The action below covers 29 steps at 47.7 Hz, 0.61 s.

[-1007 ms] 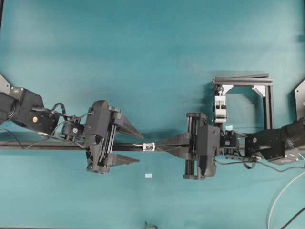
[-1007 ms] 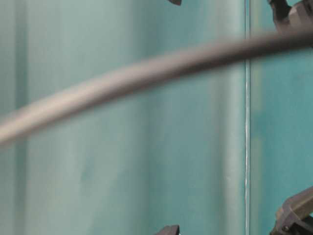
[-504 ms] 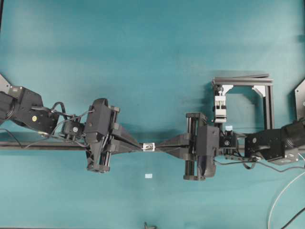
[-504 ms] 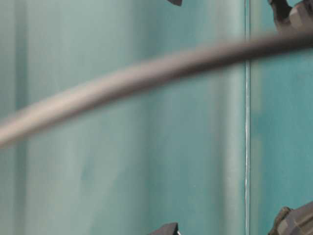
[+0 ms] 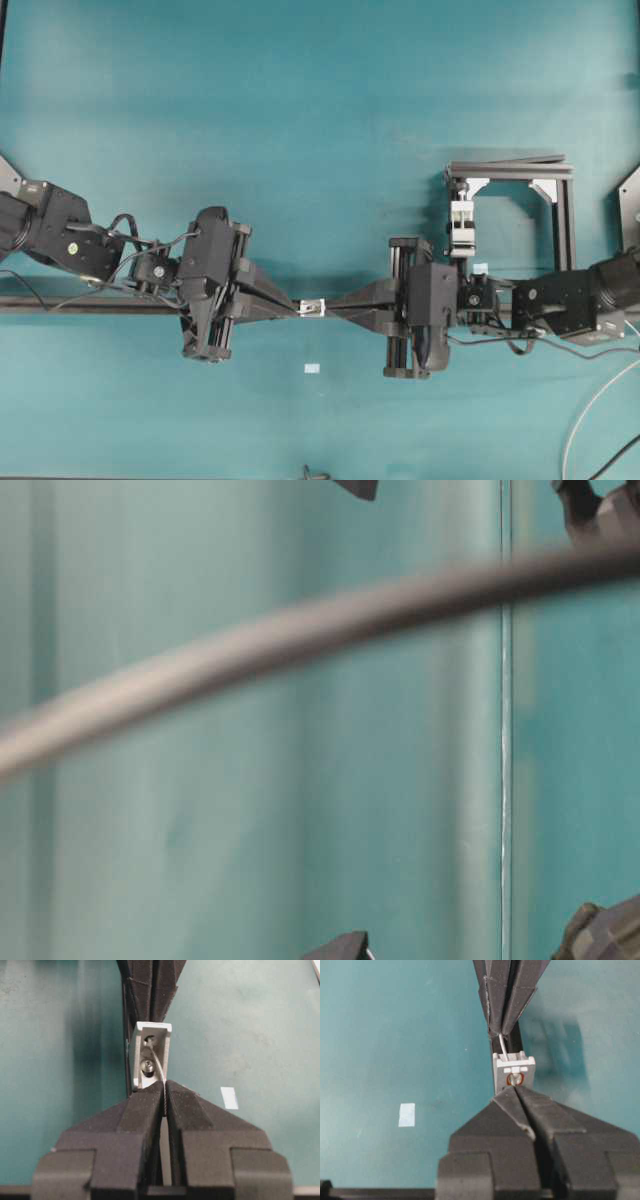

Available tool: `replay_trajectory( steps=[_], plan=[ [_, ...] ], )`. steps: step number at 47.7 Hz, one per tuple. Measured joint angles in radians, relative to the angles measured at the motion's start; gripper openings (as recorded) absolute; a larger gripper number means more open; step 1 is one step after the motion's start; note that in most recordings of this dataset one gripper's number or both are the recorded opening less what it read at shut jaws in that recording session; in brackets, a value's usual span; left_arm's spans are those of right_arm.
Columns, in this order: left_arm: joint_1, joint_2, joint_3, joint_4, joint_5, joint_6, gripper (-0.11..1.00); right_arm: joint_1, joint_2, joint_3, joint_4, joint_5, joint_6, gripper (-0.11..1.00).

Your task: Insert the wire through the hole in the metal fitting marked with a red label.

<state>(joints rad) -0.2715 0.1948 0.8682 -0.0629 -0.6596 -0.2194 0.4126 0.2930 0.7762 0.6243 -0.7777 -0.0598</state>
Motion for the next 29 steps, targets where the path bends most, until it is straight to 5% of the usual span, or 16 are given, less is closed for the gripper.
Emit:
replay_trajectory(
  steps=[14,29],
  plan=[
    [-0.002,-0.005,0.0,0.0,0.011,-0.002,-0.1,-0.003,-0.003,0.0,0.0,0.0,0.0,0.93],
    [-0.003,-0.098,0.048,0.002,0.143,-0.006,-0.1,-0.003,-0.041,0.035,0.002,0.003,-0.002,0.93]
  ],
)
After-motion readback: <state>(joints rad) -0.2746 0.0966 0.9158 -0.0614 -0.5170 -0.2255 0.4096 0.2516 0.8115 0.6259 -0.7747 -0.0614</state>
